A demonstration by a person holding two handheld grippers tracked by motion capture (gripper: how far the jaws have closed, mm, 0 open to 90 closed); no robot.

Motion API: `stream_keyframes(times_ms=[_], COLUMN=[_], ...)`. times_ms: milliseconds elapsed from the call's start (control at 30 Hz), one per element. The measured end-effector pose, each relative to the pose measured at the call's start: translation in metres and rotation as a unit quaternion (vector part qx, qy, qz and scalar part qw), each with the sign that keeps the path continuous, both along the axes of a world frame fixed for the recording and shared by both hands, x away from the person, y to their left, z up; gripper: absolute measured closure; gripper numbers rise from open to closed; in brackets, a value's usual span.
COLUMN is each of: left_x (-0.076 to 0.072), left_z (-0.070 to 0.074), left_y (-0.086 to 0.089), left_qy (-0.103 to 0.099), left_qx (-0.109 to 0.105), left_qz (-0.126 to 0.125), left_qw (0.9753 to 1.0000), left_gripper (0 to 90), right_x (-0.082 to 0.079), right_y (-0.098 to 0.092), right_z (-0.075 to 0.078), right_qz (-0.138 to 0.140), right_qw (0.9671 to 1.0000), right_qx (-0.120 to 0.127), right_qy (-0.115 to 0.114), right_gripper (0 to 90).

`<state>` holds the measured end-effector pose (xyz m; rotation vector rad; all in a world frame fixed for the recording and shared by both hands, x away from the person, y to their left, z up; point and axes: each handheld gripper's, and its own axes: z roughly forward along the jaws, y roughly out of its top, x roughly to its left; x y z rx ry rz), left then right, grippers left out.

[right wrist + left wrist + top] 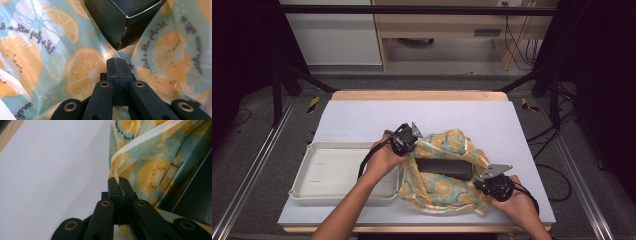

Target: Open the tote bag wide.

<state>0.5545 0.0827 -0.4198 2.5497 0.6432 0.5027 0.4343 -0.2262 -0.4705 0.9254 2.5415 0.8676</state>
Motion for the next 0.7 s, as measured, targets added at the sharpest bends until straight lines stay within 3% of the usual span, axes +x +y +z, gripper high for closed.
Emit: stream_keyframes(times_ms=[167, 700], left_x=[0.0025, 0.0053], left_z=[-0.0034, -0.0083], left_y=[-0.0007, 0.0001], left_qy=[0.005, 0.022], left_qx=[0.012, 0.018], left_qz=[-0.001, -0.001], left_qw=[0.9999, 0.9996], left_gripper=[89.9, 89.9], right_x=[-0.0001, -0.0003], right_y=[0.0001, 0.0004], right_z=[0.0000, 0.0000], right_qz=[0.000, -0.001], right_qw=[1.0000, 1.0000], right_qx=[-0.001, -0.001], right_qy=[-0.001, 0.000], right_gripper=[90.0, 90.0])
